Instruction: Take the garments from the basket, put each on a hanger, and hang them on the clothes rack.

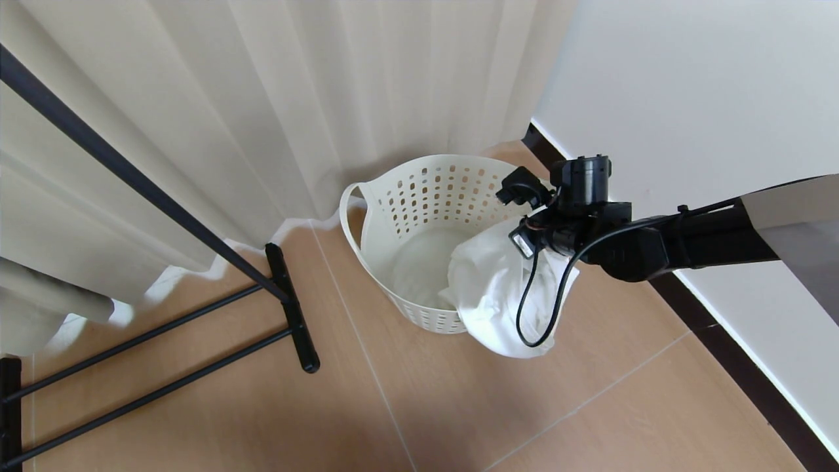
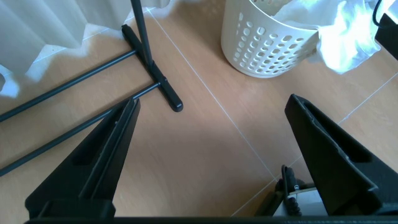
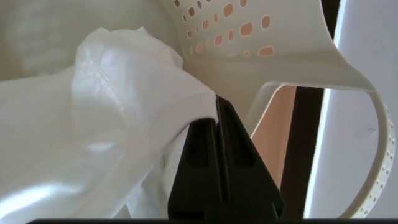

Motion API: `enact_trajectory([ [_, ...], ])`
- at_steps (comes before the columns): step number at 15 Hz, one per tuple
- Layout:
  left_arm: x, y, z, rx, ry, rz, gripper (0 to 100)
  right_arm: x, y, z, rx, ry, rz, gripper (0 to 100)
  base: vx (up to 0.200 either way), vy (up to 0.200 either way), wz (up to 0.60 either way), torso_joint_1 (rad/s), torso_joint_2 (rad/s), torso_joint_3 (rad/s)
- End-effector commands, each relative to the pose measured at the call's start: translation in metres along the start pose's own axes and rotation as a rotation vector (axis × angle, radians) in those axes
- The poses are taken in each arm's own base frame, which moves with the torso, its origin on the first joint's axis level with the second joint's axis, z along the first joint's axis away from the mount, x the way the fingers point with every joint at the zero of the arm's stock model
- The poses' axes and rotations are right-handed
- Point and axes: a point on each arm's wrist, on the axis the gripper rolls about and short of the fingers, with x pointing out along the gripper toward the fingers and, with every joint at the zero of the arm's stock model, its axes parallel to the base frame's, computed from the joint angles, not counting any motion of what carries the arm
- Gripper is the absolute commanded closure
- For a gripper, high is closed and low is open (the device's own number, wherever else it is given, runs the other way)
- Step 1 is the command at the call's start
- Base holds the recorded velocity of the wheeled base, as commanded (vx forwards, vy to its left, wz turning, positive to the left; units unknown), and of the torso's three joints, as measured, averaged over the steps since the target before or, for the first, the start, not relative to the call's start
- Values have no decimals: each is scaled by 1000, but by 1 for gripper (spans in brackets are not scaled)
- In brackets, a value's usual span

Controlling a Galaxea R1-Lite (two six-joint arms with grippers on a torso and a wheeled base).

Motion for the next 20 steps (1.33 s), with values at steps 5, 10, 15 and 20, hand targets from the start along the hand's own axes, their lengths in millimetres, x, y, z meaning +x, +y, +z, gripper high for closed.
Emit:
enact_trajectory([
  [5, 0, 0, 0, 2, 1, 0, 0, -81, -5, 26, 243, -106, 35, 100, 0, 0, 0, 0, 0, 0],
  [10, 0, 0, 0, 2, 1, 0, 0, -160, 2, 24, 294, -303, 74, 100, 0, 0, 0, 0, 0, 0],
  [15, 0, 0, 0, 2, 0, -2, 0, -224, 26, 0, 311, -478, 181, 100, 0, 0, 0, 0, 0, 0],
  [20, 0, 0, 0, 2, 0, -3, 0, -222, 27, 0, 319, -498, 173, 100, 0, 0, 0, 3, 1, 39],
])
